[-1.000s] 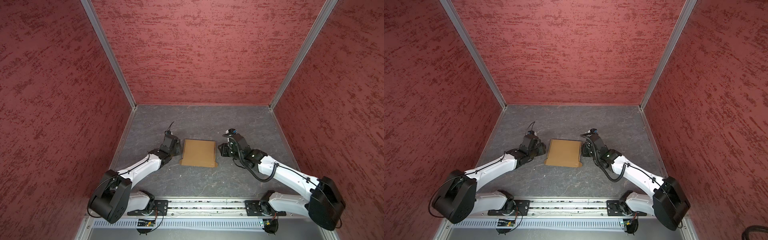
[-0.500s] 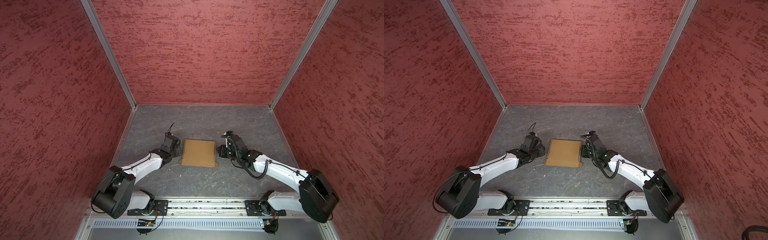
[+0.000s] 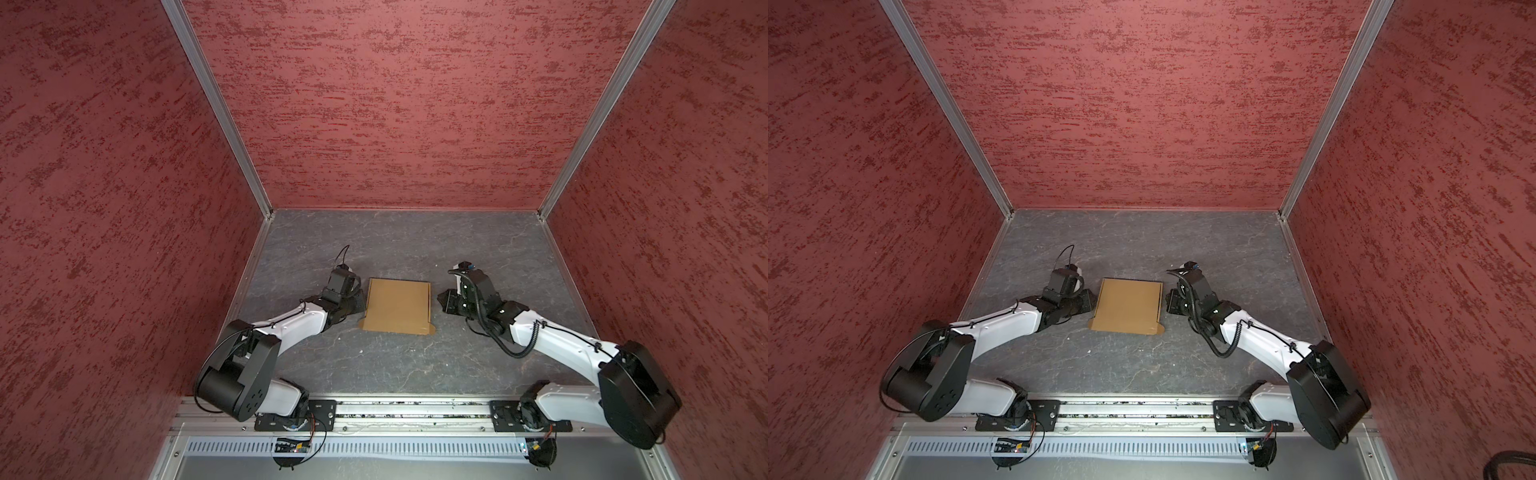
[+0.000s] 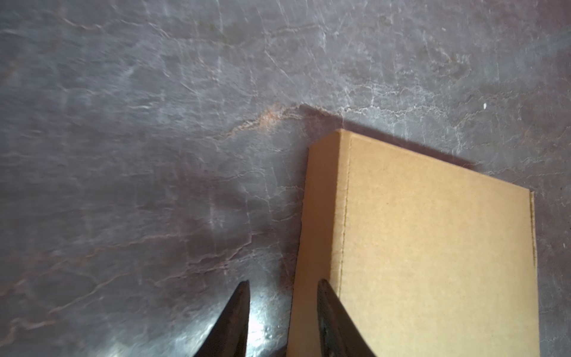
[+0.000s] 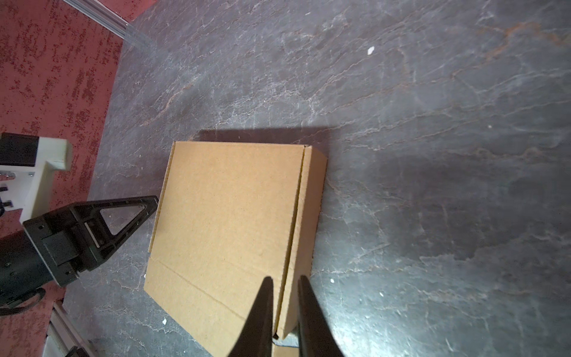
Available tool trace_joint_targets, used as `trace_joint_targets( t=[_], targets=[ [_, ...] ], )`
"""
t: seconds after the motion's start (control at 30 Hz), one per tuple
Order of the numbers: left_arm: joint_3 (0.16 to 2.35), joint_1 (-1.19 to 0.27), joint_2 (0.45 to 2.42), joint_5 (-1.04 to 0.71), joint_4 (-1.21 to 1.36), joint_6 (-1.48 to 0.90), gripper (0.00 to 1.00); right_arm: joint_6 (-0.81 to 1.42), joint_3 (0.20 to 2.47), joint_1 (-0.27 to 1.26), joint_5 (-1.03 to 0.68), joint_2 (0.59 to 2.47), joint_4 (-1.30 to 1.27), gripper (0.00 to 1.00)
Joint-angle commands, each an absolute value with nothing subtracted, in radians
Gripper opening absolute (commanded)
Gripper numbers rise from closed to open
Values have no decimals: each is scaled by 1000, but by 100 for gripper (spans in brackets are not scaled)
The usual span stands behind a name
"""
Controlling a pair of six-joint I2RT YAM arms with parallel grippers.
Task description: Fold the paper box
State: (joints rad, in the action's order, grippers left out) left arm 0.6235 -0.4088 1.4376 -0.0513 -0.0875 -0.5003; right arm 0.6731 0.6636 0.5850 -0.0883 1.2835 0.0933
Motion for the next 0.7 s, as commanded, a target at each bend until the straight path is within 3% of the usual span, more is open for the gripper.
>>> trace_joint_targets(
  t=[0.0, 0.43, 0.67],
  targets=[
    [645, -410, 1461, -79, -43, -488, 36, 675, 652, 572, -103, 1261, 60, 17],
    [631, -412, 1350, -40, -67, -491, 39, 669, 646, 565, -117, 1262, 52, 18],
    [638, -420, 1392, -61, -42, -482, 38, 670, 645, 563, -129, 1275, 40, 18]
  ],
)
